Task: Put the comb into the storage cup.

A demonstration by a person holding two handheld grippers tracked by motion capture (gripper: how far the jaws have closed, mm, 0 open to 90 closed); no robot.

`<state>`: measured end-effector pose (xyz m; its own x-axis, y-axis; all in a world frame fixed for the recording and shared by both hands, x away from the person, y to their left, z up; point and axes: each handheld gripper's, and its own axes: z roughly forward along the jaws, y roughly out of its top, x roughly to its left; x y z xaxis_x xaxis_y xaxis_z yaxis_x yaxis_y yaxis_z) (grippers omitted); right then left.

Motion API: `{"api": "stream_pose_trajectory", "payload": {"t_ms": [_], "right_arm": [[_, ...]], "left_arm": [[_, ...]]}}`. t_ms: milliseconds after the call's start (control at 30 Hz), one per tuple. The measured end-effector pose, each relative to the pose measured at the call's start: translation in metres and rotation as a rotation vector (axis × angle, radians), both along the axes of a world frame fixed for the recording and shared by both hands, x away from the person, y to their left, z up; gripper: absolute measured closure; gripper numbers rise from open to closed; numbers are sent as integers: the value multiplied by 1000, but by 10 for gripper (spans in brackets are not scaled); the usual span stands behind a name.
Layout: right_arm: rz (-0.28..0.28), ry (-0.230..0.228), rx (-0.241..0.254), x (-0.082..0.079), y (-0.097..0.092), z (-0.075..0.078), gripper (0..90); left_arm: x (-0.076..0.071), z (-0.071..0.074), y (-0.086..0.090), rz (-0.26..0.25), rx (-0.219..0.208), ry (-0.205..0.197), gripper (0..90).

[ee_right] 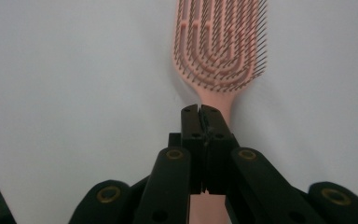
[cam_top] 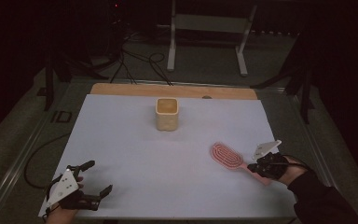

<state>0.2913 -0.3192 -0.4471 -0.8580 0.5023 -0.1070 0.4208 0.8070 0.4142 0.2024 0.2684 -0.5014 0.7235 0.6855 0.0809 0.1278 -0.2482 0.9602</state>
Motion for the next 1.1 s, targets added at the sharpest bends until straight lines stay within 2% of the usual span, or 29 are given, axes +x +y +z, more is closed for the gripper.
{"api": "stream_pose_trajectory", "payload": {"t_ms": [167,267,367,533,633,700,733,933,967,1000,1067,1100], "right_arm": [[22,54,-48,9,5,0,880],[34,70,-77,13,7,-1,862],[28,80,-82,16,9,0,827],[25,85,-86,19,10,0,675],[1,95,-82,22,9,-1,588],[-8,100,-72,23,9,-2,575],[8,103,-74,25,9,-4,501],[-26,137,-69,32,9,-9,332],[-26,137,-69,32,9,-9,332],[-37,146,-64,34,9,-11,293],[-23,145,-68,36,8,-12,272],[-40,156,-70,35,10,-15,225]], "left_arm": [[0,0,0,0,-1,0,0],[0,0,0,0,-2,1,0],[0,0,0,-1,-2,-1,0],[0,0,0,-1,-3,1,0],[0,0,0,-1,-3,2,0],[0,0,0,-1,-2,2,0],[0,0,0,-2,-1,0,0],[0,0,1,-2,-3,1,0],[0,0,1,-2,-3,1,0],[0,0,0,-6,-1,5,0],[0,0,0,-6,-1,4,0],[0,0,0,-7,-1,2,0]]}}
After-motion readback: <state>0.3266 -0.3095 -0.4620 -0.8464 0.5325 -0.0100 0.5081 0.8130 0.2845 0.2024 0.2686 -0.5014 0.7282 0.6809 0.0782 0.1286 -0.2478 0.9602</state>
